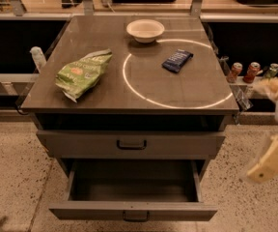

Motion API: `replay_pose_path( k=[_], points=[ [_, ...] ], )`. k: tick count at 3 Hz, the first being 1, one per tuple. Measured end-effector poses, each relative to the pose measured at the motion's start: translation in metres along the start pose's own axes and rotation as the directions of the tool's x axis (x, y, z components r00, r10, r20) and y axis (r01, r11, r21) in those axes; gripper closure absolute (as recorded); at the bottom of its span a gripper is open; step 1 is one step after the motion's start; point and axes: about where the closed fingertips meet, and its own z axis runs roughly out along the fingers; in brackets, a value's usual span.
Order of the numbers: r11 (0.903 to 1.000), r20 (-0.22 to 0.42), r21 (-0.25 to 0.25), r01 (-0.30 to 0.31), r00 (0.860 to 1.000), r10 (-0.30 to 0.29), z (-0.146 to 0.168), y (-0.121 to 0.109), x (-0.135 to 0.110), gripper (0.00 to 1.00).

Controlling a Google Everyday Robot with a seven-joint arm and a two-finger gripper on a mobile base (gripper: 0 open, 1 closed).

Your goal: Close middle drawer

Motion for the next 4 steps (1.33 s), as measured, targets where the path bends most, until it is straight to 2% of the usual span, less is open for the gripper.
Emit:
replay_pose_path(
  k=[1,2,4],
  points=[
    [0.9856,0.131,-0.056,-0.160,0.977,0.166,0.068,0.035,0.052,0.00],
    [0.9637,0.173,-0.064,-0.259,0.948,0.267,0.089,0.048,0.070,0.19],
    [0.9642,0.173,-0.064,-0.257,0.949,0.265,0.089,0.048,0.069,0.65]
  ],
)
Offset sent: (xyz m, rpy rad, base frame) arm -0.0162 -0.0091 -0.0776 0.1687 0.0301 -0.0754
